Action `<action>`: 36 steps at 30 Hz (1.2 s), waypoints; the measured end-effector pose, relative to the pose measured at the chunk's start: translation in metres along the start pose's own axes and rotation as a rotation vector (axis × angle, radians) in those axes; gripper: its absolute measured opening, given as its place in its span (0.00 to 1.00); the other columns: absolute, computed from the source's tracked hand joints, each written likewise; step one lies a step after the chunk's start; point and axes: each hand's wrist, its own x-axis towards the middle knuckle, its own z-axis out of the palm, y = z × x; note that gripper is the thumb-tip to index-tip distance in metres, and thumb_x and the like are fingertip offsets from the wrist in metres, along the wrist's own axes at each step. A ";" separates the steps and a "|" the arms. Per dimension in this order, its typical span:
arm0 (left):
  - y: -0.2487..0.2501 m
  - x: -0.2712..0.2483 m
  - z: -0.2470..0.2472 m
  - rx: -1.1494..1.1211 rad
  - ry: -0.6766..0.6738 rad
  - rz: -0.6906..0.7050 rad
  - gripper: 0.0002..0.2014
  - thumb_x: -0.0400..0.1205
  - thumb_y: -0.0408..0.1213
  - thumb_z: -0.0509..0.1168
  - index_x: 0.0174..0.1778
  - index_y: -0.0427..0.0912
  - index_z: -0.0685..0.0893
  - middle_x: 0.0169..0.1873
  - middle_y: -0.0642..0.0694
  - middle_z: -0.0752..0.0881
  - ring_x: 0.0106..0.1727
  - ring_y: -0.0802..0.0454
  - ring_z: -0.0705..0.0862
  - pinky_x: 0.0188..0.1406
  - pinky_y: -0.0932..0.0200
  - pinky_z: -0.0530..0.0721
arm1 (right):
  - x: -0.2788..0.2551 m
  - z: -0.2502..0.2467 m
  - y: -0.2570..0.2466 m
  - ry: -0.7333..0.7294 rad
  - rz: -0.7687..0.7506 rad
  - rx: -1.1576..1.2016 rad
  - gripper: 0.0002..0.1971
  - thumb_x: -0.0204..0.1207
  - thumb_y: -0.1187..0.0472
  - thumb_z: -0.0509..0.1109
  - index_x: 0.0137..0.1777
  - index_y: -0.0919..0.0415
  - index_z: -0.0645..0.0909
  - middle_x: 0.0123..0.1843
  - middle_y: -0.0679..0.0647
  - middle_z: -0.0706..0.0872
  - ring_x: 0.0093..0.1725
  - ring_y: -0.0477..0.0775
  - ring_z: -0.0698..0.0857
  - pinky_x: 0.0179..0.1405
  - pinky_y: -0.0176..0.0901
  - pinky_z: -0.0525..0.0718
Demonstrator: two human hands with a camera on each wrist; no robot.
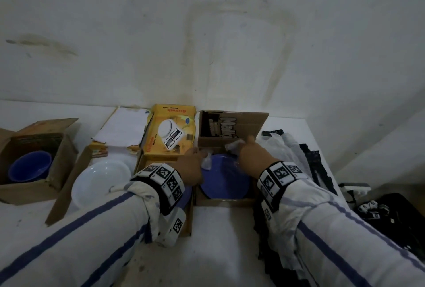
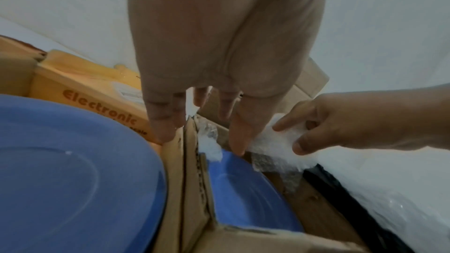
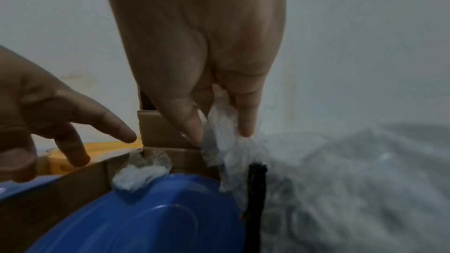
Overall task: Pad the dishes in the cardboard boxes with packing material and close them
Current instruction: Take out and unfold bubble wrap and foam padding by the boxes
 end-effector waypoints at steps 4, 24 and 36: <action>-0.001 0.010 0.010 0.042 -0.003 0.022 0.51 0.68 0.36 0.76 0.83 0.51 0.52 0.82 0.45 0.52 0.75 0.36 0.69 0.68 0.41 0.77 | 0.001 0.016 -0.002 0.043 0.030 -0.199 0.21 0.82 0.56 0.55 0.75 0.50 0.69 0.72 0.57 0.70 0.70 0.59 0.70 0.67 0.51 0.70; 0.001 0.018 0.000 0.389 -0.058 0.190 0.44 0.75 0.40 0.73 0.82 0.38 0.54 0.80 0.41 0.57 0.81 0.43 0.56 0.77 0.61 0.53 | 0.030 0.017 -0.007 -0.097 0.051 -0.016 0.14 0.83 0.66 0.55 0.65 0.67 0.75 0.69 0.66 0.71 0.56 0.64 0.80 0.60 0.52 0.78; 0.002 0.014 0.002 0.566 -0.122 0.290 0.29 0.81 0.46 0.64 0.77 0.39 0.68 0.76 0.42 0.69 0.79 0.45 0.58 0.79 0.58 0.43 | 0.034 0.003 -0.003 -0.383 0.041 -0.019 0.16 0.81 0.61 0.60 0.64 0.66 0.79 0.65 0.62 0.82 0.60 0.60 0.83 0.59 0.48 0.79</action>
